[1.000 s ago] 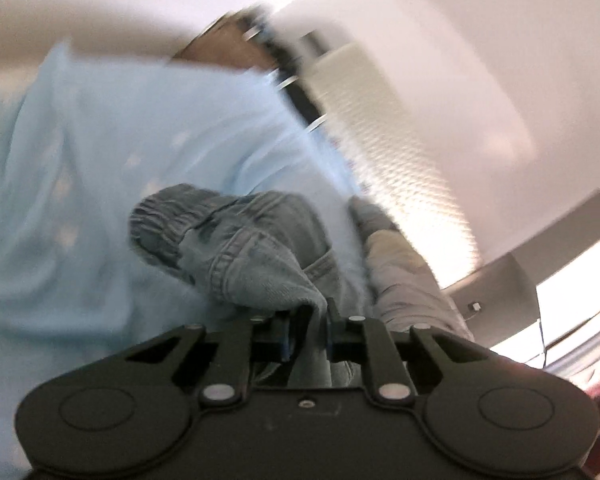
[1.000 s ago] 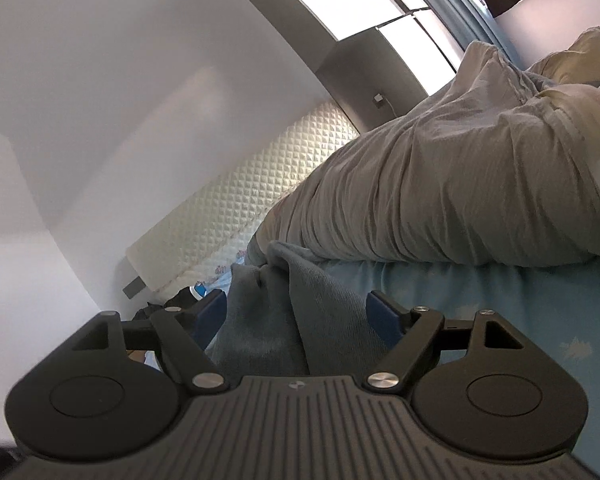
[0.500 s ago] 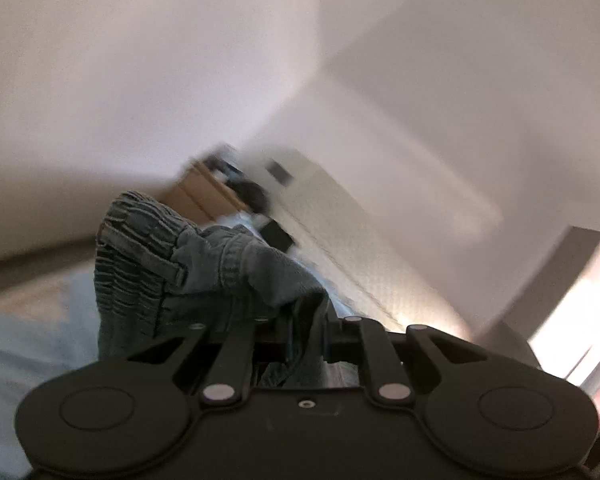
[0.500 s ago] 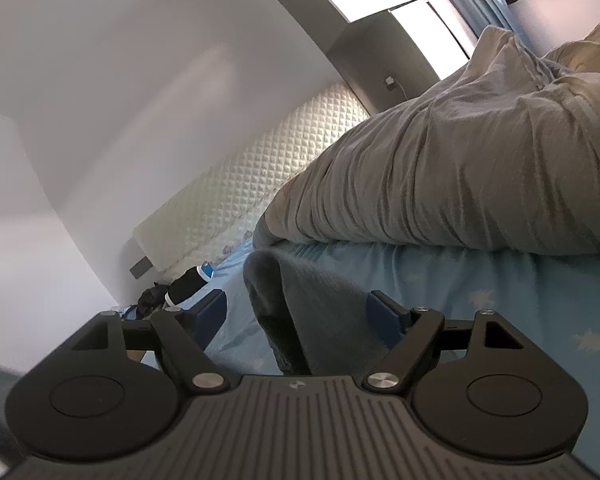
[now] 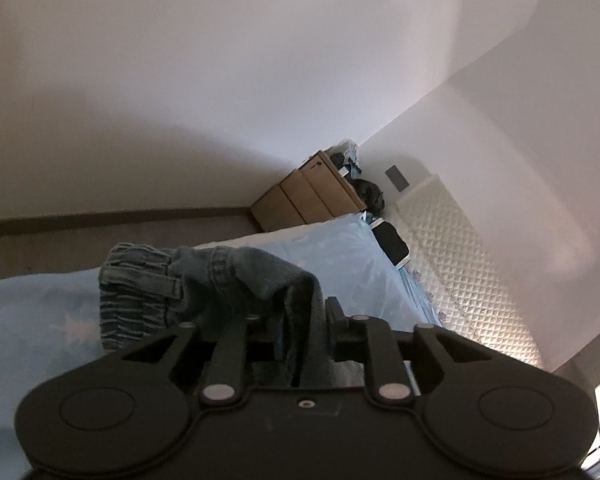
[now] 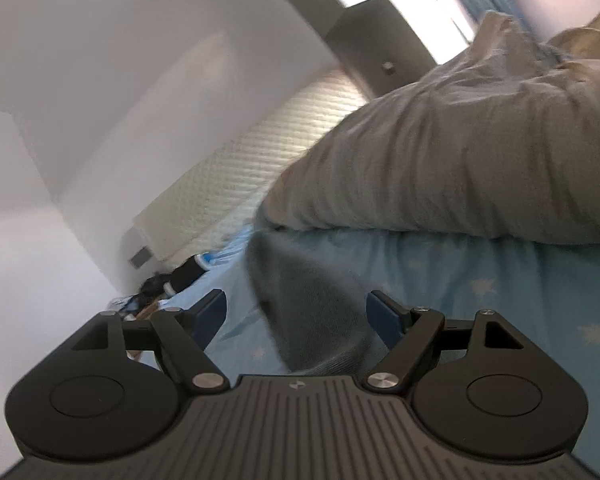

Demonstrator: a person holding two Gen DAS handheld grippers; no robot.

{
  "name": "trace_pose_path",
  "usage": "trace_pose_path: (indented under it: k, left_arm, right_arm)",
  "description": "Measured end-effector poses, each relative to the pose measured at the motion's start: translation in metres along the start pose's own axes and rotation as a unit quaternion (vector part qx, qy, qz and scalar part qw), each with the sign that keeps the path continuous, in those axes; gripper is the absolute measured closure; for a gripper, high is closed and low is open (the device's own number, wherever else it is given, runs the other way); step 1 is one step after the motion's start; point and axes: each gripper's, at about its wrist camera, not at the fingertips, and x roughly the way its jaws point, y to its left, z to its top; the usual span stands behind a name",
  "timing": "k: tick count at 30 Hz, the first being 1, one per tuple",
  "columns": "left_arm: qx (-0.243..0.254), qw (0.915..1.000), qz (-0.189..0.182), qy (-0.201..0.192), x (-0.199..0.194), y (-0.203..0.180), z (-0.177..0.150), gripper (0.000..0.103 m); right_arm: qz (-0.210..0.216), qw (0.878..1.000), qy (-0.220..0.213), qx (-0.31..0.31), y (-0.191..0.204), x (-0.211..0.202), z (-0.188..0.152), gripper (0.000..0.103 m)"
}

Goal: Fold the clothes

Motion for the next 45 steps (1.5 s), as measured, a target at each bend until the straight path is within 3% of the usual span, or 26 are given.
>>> trace_pose_path:
  k: [1, 3, 6, 13, 19, 20, 22, 24, 25, 27, 31, 34, 40, 45]
  left_arm:
    - [0.023, 0.9997, 0.001, -0.001, -0.003, -0.006, -0.004, 0.065]
    - [0.07, 0.9975, -0.003, -0.005, -0.008, -0.02, -0.004, 0.037]
    - [0.141, 0.9896, -0.005, -0.026, -0.026, -0.038, -0.017, 0.027]
    - [0.213, 0.9757, -0.042, -0.031, -0.052, -0.089, -0.08, 0.025]
    - [0.26, 0.963, -0.07, -0.002, -0.031, -0.133, -0.142, 0.025]
    - [0.27, 0.9601, -0.074, 0.003, -0.026, -0.137, -0.153, 0.025]
    - [0.288, 0.9545, -0.079, 0.007, -0.015, -0.143, -0.166, 0.025]
    - [0.302, 0.9496, -0.083, 0.009, -0.019, -0.141, -0.178, 0.025]
    - [0.306, 0.9481, -0.086, 0.007, -0.016, -0.141, -0.183, 0.025]
    - [0.309, 0.9466, -0.093, -0.002, -0.009, -0.137, -0.186, 0.025]
    - [0.3, 0.9469, -0.111, -0.026, -0.004, -0.128, -0.183, 0.025]
    - [0.301, 0.9452, -0.12, -0.041, -0.014, -0.123, -0.185, 0.025]
    - [0.326, 0.9371, -0.116, -0.048, -0.02, -0.118, -0.189, 0.025]
    - [0.343, 0.9305, -0.118, -0.049, -0.028, -0.114, -0.19, 0.025]
  right_arm:
    - [-0.002, 1.0, 0.006, 0.01, -0.006, 0.0, 0.003, 0.023]
    - [-0.015, 1.0, 0.014, 0.022, -0.017, 0.001, 0.01, 0.023]
    - [-0.007, 0.999, 0.038, 0.023, -0.03, 0.008, 0.018, 0.022]
    - [0.029, 0.992, 0.105, -0.069, -0.021, 0.035, 0.039, 0.02]
    - [0.083, 0.972, 0.163, -0.146, 0.017, 0.066, 0.035, 0.019]
    - [0.076, 0.969, 0.173, -0.158, 0.021, 0.073, 0.033, 0.02]
    - [0.048, 0.963, 0.188, -0.188, 0.029, 0.088, 0.028, 0.036]
    - [0.018, 0.958, 0.202, -0.203, 0.03, 0.104, 0.026, 0.088]
    - [0.003, 0.959, 0.205, -0.196, 0.028, 0.11, 0.028, 0.093]
    - [-0.016, 0.966, 0.188, -0.179, 0.028, 0.114, 0.039, 0.097]
    - [-0.019, 0.984, 0.099, -0.147, 0.043, 0.109, 0.082, 0.099]
    - [-0.021, 0.99, 0.04, -0.135, 0.065, 0.115, 0.114, 0.099]
    - [-0.054, 0.986, -0.021, -0.154, 0.117, 0.176, 0.143, 0.099]
    - [-0.082, 0.975, -0.054, -0.201, 0.151, 0.244, 0.138, 0.099]
